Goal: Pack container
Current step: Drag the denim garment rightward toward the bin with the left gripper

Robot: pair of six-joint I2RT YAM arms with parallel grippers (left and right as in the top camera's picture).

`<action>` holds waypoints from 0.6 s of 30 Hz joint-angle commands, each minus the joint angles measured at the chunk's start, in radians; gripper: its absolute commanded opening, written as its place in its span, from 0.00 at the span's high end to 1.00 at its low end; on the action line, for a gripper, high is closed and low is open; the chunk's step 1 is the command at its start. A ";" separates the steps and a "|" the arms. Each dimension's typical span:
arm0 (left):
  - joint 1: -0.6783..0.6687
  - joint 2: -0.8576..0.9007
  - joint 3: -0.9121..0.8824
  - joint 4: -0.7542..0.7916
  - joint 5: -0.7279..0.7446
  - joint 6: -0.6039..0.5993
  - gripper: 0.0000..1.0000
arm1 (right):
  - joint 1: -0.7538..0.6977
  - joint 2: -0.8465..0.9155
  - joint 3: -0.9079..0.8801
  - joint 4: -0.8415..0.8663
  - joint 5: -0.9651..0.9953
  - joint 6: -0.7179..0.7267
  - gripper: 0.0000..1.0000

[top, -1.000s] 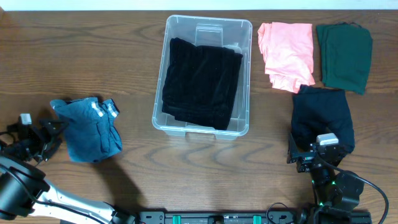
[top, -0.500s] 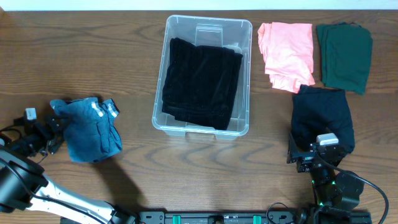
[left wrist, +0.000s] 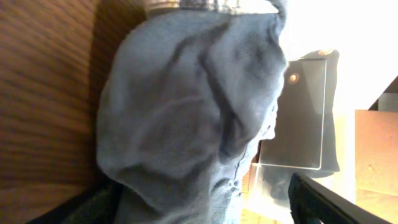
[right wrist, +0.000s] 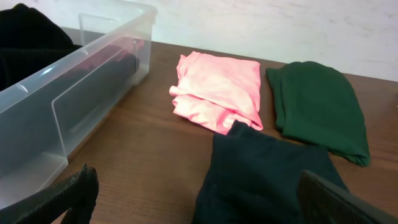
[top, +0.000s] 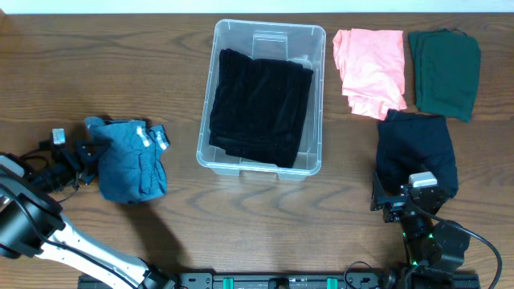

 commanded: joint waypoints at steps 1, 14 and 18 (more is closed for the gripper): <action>-0.019 0.111 -0.059 0.023 -0.396 -0.057 0.14 | -0.003 -0.005 -0.002 -0.001 -0.003 0.011 0.01; -0.056 0.111 -0.063 -0.142 -0.424 -0.115 0.14 | -0.003 -0.005 -0.002 -0.002 -0.003 0.011 0.01; -0.095 0.111 -0.064 -0.134 -0.369 -0.050 0.14 | -0.003 -0.005 -0.002 -0.001 -0.003 0.011 0.01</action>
